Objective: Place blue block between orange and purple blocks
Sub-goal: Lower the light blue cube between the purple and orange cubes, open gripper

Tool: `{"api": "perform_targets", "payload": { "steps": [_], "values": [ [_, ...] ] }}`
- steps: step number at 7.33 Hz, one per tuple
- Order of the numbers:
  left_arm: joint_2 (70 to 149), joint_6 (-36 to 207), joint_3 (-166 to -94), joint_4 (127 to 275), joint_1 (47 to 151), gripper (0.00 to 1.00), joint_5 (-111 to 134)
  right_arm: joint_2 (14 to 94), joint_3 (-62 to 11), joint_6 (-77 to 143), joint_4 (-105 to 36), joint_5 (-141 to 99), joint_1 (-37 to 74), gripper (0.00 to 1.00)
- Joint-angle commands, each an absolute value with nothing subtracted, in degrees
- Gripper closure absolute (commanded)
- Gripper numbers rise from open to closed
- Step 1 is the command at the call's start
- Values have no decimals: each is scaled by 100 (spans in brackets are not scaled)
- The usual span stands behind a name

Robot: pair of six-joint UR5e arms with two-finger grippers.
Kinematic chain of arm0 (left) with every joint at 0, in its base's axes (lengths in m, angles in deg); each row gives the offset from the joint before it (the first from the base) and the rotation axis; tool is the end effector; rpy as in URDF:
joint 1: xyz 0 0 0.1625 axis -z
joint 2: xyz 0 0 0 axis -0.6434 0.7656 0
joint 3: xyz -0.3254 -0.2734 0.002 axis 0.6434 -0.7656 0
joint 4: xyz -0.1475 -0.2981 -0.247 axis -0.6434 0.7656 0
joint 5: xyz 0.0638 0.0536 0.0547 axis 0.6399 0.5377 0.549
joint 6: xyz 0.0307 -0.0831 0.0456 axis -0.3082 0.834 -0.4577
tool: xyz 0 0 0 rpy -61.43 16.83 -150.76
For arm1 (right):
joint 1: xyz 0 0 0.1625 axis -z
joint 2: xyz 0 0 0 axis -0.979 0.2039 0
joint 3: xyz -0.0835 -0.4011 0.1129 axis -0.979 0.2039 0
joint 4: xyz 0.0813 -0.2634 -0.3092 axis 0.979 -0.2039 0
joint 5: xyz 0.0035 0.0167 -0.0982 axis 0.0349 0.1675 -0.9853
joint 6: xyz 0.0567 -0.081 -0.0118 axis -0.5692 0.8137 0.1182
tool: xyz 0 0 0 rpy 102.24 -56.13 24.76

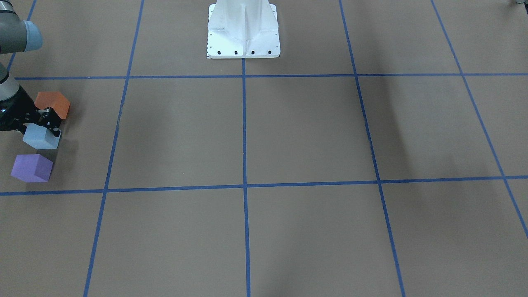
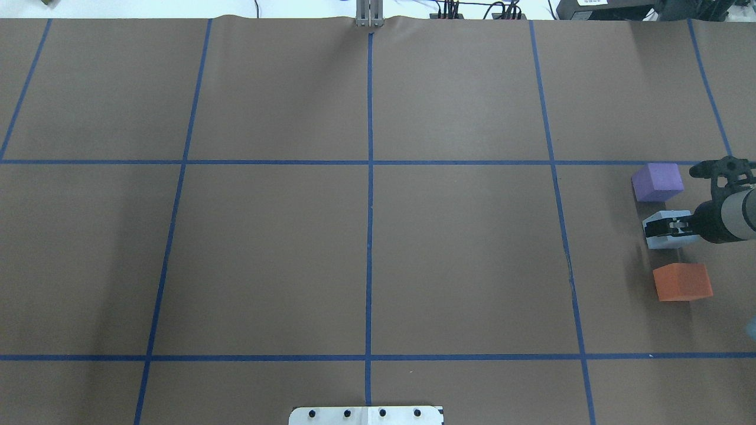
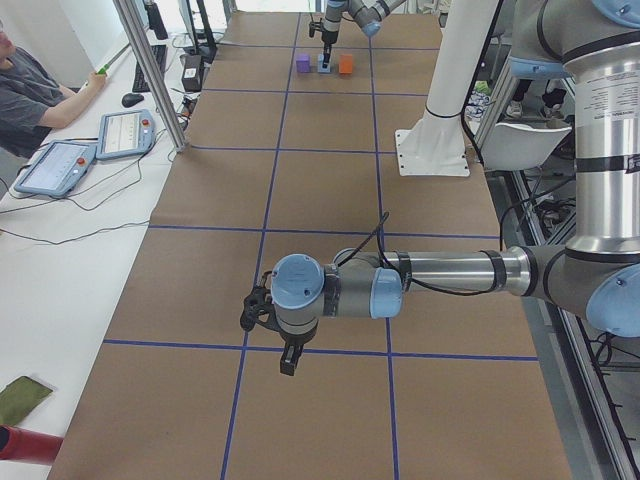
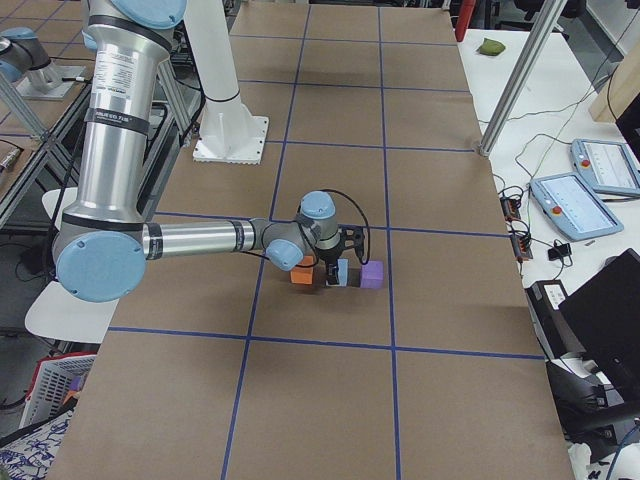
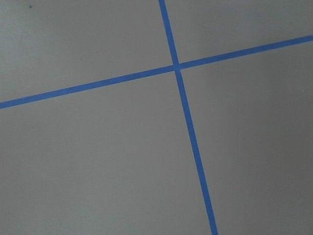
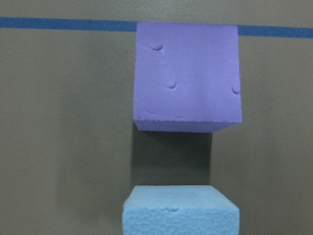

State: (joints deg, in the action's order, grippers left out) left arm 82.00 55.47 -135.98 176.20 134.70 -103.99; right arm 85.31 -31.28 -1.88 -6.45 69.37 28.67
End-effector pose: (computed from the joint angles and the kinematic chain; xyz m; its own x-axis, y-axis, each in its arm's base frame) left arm -0.0954 -0.4294 0.6570 0.6754 0.2224 -0.7031 -0.1018 0.9724 0.2098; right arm -0.2188 -0.4023 0.6013 0.7281 -0.0294 0.6848 -0.1093 0.9813 0.1584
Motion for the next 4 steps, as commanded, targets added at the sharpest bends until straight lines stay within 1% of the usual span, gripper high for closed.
{"api": "perform_targets", "payload": {
  "steps": [1,3,4],
  "values": [
    [8200,5540,-13598,17620,13470,0,-10408,8610,-3371,-96,-721,7387,2553,1],
    [8200,5540,-13598,17620,13470,0,-10426,8724,-3363,708,-817,8179,1807,0],
    [8191,5532,-13598,17620,13470,0,-10426,8742,-3363,1687,-1297,8512,1255,1]
  ]
}}
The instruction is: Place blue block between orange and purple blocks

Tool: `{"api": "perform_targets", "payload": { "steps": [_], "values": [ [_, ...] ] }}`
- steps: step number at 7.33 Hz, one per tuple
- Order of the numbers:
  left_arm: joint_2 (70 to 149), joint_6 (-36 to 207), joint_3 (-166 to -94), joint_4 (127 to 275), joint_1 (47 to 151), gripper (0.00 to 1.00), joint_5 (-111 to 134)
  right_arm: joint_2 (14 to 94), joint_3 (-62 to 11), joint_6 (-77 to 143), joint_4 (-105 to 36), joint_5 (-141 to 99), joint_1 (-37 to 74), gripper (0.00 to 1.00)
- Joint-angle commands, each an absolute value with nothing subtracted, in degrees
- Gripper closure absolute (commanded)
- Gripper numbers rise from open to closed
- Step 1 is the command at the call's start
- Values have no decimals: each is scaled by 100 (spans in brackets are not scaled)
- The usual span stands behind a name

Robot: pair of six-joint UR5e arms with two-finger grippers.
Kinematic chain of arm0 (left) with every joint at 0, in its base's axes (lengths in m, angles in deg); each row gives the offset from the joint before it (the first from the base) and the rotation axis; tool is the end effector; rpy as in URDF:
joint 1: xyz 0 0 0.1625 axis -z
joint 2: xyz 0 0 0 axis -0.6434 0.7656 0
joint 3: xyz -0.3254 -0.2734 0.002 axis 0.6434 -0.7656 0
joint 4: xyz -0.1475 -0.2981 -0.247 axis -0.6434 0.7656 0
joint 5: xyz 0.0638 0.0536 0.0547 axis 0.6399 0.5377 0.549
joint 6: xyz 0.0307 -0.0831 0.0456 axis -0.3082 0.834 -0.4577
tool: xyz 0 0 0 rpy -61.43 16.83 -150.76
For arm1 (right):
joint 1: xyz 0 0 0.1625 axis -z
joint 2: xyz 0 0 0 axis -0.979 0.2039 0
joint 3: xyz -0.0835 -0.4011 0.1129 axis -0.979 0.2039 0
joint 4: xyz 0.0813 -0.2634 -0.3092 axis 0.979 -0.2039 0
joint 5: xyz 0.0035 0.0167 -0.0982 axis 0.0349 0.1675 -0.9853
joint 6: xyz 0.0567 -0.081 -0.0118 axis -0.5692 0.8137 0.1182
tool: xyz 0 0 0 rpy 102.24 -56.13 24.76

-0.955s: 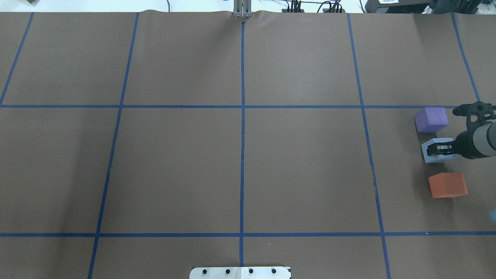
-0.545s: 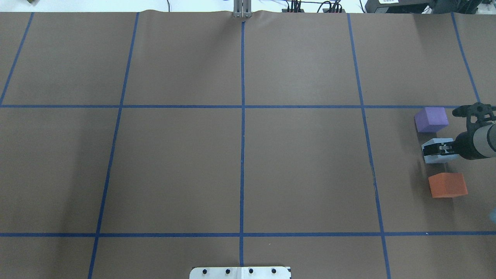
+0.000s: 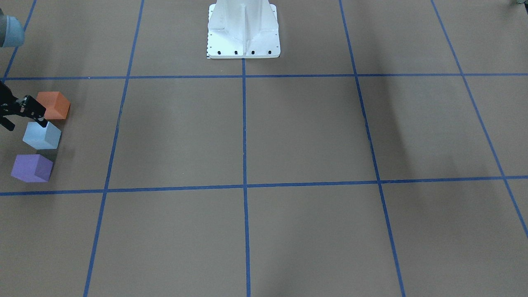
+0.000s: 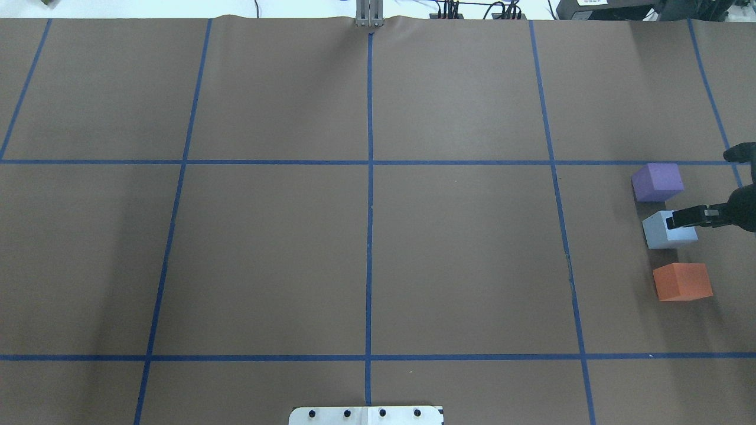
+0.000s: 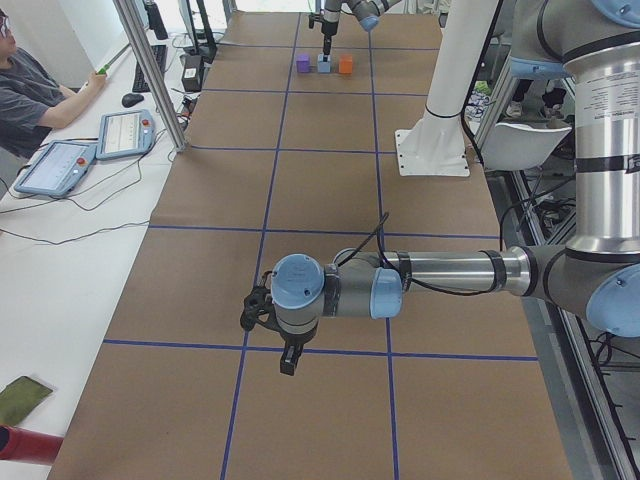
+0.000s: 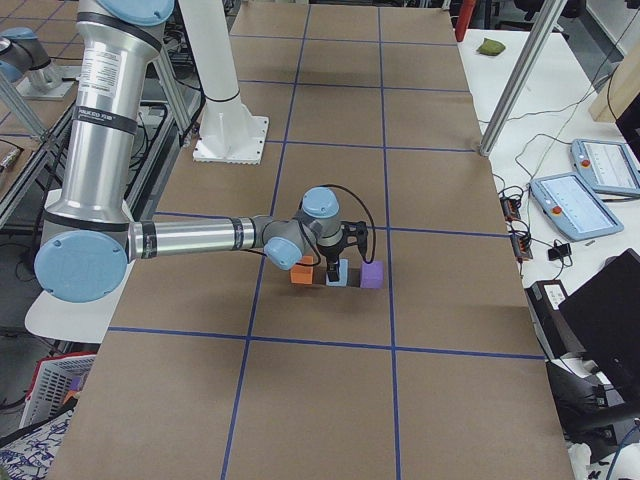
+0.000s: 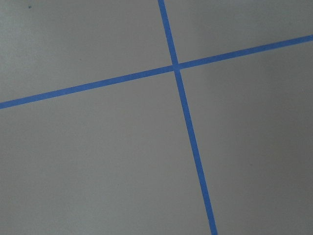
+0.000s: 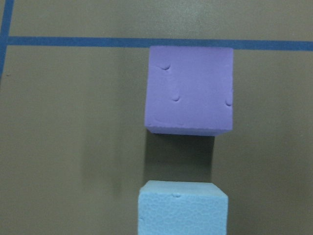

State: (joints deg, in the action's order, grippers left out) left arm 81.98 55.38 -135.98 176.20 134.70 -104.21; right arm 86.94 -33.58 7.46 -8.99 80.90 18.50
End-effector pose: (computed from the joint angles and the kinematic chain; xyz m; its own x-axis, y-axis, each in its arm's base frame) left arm -0.0951 -0.4292 0.6568 0.6726 0.2239 -0.7054 -0.1021 0.9721 0.2112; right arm -0.1505 -0.4103 0.5911 0.6664 -0.0696 0.7423 -0.0635 0.9867 0.1495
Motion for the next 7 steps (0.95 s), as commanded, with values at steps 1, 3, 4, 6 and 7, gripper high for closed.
{"api": "perform_targets", "payload": {
  "steps": [1,3,4,6,7],
  "values": [
    [8191,5531,-13598,17620,13470,0,-10434,8734,-3372,2898,-1928,8751,580,1],
    [8182,5531,-13598,17620,13470,0,-10435,8716,-3564,4573,-3237,8929,-451,1],
    [8182,5531,-13598,17620,13470,0,-10435,8690,-3914,5093,-4184,8929,-795,1],
    [8191,5531,-13598,17612,13470,0,-10452,8724,-3900,5441,-4695,8920,-1009,1],
    [8208,5531,-13589,17629,13470,0,-10470,8838,-3900,5433,-4633,8920,-1009,1]
  ]
}}
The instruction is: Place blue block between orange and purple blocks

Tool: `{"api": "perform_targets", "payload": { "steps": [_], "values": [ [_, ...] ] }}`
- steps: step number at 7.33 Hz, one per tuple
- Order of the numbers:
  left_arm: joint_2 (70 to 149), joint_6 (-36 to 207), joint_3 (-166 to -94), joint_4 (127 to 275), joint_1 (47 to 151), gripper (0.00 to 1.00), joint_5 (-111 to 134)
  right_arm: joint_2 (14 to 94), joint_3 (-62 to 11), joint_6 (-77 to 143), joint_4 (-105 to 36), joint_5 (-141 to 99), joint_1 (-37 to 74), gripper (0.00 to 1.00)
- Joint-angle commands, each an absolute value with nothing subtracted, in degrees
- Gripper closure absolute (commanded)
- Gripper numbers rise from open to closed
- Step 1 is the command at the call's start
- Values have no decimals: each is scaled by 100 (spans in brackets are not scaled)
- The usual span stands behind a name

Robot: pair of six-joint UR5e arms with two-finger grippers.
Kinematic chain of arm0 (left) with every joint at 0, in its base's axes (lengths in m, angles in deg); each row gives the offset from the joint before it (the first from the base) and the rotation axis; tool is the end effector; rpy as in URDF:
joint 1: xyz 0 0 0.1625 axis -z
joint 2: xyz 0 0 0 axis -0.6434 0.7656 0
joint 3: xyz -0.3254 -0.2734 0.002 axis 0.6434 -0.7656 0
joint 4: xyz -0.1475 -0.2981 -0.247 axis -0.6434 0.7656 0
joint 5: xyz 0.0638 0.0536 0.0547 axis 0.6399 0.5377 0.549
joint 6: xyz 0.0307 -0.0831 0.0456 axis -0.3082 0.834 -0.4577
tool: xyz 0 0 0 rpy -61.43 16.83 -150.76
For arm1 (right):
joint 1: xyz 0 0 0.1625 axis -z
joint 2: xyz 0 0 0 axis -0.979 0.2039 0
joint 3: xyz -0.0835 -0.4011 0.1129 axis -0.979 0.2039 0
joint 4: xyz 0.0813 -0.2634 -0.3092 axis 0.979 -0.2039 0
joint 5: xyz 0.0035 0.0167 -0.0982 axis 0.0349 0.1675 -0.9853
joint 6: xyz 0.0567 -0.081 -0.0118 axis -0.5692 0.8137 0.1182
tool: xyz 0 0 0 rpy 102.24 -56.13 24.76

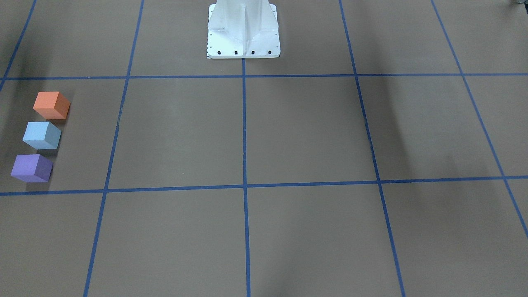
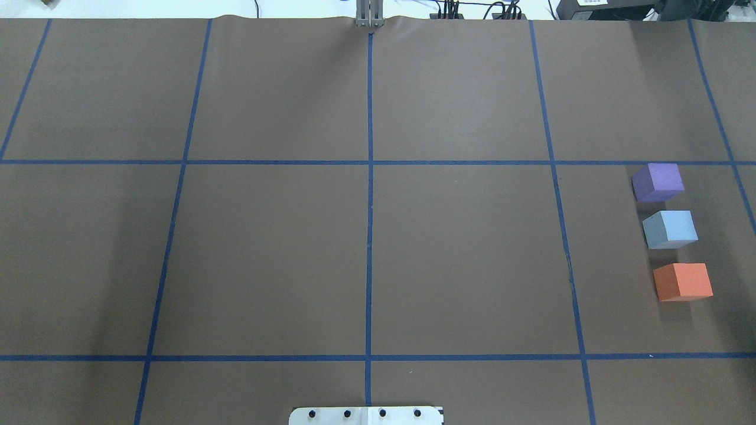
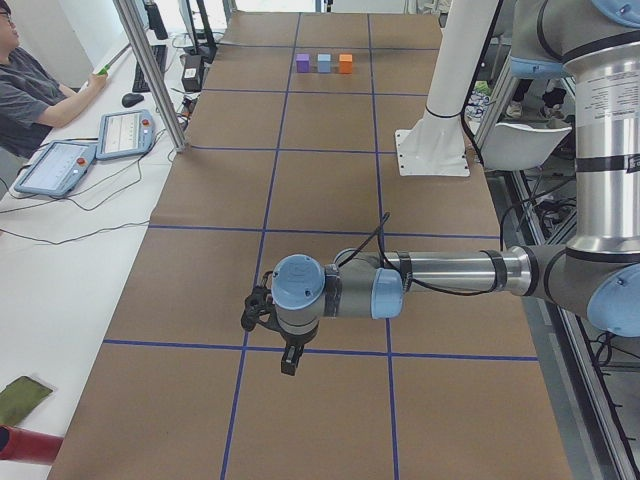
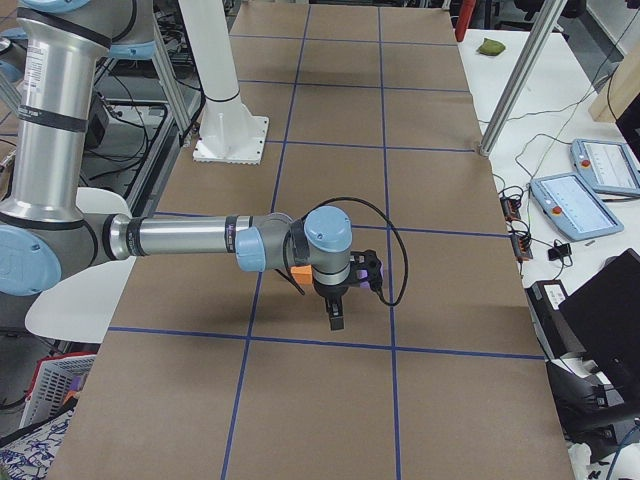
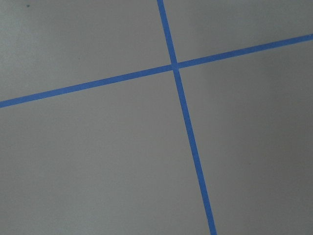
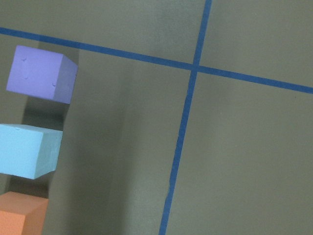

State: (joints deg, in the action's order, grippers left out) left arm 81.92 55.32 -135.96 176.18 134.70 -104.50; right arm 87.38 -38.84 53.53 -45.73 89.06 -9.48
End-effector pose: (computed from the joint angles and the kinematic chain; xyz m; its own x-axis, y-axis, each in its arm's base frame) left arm -0.0947 -0.4287 0.6571 0.6688 0.2240 -0.7089 -0.1017 0.9721 0.2112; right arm 0.0496 -0.4061 0.6161 0.7267 -0.1635 0.6672 0.0900 0.9855 0.1435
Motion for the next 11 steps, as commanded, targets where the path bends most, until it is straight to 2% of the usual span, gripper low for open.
{"api": "perform_targets", "payload": {
  "steps": [1,11],
  "values": [
    [8252,5531,-13571,17621,13470,0,-10461,8839,-3874,5415,-4554,8920,-1009,1],
    [8173,5514,-13606,17629,13479,0,-10689,8830,-3856,5336,-4545,8947,-1000,0]
  ]
}}
